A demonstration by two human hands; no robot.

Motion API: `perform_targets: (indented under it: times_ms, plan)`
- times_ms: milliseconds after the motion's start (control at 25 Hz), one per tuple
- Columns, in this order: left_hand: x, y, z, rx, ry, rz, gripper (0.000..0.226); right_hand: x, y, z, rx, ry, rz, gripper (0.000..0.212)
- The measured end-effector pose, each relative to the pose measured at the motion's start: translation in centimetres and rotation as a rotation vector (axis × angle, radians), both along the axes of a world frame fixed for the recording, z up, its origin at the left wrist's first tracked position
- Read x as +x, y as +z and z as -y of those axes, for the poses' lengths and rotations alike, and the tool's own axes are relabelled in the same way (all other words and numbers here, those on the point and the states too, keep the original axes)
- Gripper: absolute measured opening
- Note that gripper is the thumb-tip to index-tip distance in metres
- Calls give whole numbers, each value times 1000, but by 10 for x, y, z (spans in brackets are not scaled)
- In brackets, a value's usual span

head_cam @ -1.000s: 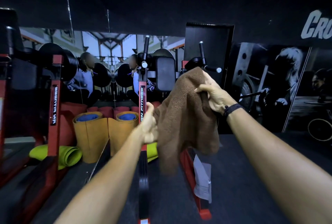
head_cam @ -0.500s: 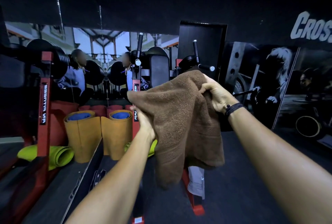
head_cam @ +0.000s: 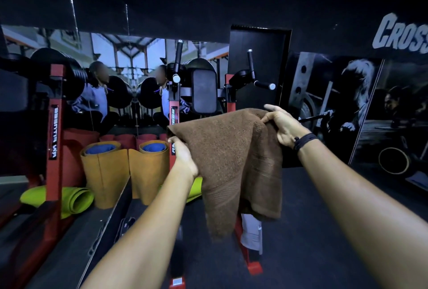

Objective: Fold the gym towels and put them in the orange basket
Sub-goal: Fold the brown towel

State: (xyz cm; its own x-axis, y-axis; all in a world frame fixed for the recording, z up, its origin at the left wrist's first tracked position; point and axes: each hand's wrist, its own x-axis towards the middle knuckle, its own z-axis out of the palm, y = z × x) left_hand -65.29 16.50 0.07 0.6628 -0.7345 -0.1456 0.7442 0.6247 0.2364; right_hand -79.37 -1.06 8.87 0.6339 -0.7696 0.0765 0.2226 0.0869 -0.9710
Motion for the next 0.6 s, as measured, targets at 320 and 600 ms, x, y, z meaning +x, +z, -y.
perform_targets:
  times_ms: [320, 600]
  plan:
    - [6, 13, 0, 560, -135, 662, 14, -1, -15, 11, -86, 129, -67, 50]
    - [36, 34, -26, 646, -109, 1111, 99, -6, -32, 17, -794, 157, -615, 25]
